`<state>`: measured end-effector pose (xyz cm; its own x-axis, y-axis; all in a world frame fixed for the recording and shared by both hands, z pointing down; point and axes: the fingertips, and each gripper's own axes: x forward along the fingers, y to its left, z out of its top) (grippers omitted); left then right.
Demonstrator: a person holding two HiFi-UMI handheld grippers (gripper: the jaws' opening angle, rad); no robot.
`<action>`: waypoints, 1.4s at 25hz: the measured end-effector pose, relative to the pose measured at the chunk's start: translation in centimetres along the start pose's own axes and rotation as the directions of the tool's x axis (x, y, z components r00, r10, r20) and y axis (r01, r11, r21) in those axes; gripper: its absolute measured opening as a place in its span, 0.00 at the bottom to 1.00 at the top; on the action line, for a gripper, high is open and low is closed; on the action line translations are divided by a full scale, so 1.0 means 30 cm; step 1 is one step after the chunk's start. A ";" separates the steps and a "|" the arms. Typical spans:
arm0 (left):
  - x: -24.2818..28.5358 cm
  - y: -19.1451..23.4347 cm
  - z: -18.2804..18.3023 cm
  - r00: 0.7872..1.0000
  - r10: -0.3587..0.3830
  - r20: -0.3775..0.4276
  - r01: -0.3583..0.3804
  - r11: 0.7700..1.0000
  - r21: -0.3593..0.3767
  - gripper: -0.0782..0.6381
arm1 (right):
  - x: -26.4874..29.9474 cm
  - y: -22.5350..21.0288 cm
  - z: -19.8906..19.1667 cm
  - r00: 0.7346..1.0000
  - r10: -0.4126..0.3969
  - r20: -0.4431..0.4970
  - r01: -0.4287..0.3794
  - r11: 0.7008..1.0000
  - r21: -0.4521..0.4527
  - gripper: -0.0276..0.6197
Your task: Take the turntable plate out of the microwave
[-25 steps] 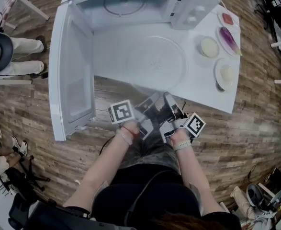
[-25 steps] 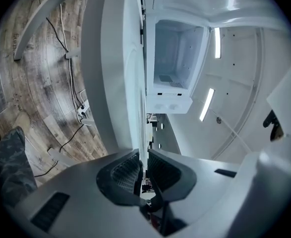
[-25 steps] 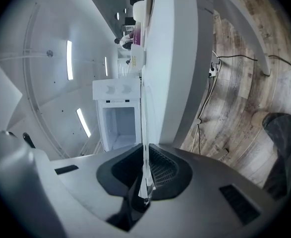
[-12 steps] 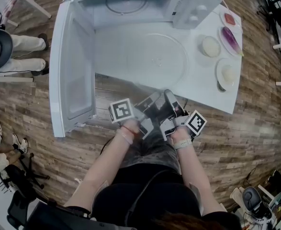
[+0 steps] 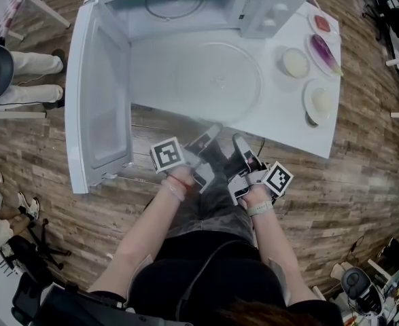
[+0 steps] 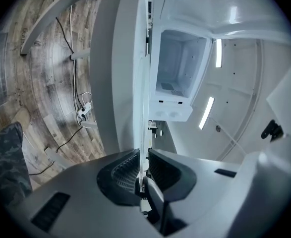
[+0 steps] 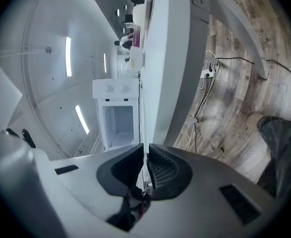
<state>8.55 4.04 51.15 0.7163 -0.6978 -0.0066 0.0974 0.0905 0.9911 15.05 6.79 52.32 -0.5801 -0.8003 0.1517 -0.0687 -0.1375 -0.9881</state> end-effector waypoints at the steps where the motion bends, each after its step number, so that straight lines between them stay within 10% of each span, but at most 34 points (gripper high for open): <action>1: 0.000 -0.005 -0.001 1.000 -0.011 0.008 0.011 1.000 0.006 0.17 | 0.000 0.001 -0.001 1.000 0.003 -0.004 -0.003 1.000 -0.006 0.12; 15: -0.036 0.001 -0.094 0.996 -0.040 -0.080 0.046 0.997 0.064 0.18 | 0.003 0.006 -0.029 0.998 -0.012 -0.065 0.005 0.994 -0.109 0.12; 23: -0.102 0.024 -0.146 0.983 0.080 -0.165 -0.034 0.964 0.264 0.16 | 0.000 0.071 -0.071 0.984 -0.050 -0.173 -0.013 0.938 -0.348 0.09; 27: -0.098 -0.056 -0.140 0.983 0.052 -0.174 0.028 0.903 0.429 0.13 | -0.003 0.098 -0.098 0.974 -0.095 -0.207 -0.026 0.857 -0.514 0.07; 35: -0.076 -0.173 -0.114 0.991 0.042 -0.128 0.054 0.752 0.657 0.12 | 0.014 0.189 -0.146 0.961 -0.161 -0.226 -0.089 0.593 -0.801 0.07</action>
<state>8.77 7.60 45.56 0.8024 -0.5965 0.0176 -0.3427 -0.4365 0.8319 10.87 8.23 46.67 -0.7295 -0.6148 0.2997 -0.6391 0.4567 -0.6188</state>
